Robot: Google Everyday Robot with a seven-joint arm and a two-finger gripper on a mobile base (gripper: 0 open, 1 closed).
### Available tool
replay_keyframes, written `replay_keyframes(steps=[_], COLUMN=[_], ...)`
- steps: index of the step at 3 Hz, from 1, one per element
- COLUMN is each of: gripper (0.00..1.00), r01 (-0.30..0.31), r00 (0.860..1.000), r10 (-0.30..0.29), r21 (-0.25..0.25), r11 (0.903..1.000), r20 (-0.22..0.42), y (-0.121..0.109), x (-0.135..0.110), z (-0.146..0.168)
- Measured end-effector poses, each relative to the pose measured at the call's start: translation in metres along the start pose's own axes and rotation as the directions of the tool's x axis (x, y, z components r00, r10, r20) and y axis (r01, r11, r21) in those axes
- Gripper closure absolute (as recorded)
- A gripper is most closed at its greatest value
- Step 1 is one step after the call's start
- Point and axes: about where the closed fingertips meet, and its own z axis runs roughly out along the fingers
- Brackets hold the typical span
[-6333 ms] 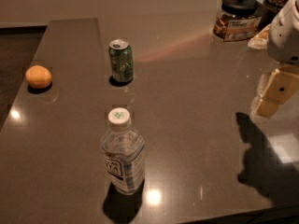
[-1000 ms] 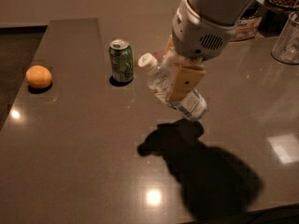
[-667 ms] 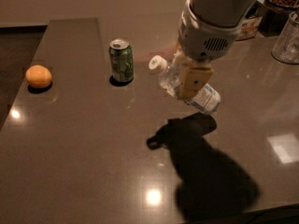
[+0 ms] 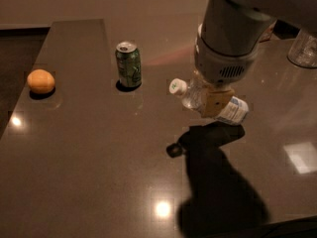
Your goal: Knock blue plastic bottle over
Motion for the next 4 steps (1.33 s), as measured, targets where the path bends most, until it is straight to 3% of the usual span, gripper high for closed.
replay_keyframes(steps=[2,4], gripper=[1.0,0.57], r01=[0.034,0.022], r00=[0.996,0.997], r10=[-0.034,-0.024], r21=[0.005,-0.029], r11=[0.9994,0.9993], r20=[-0.083,-0.075], y=[0.019,0.025], x=[0.01,0.013], z=[0.03,0.047])
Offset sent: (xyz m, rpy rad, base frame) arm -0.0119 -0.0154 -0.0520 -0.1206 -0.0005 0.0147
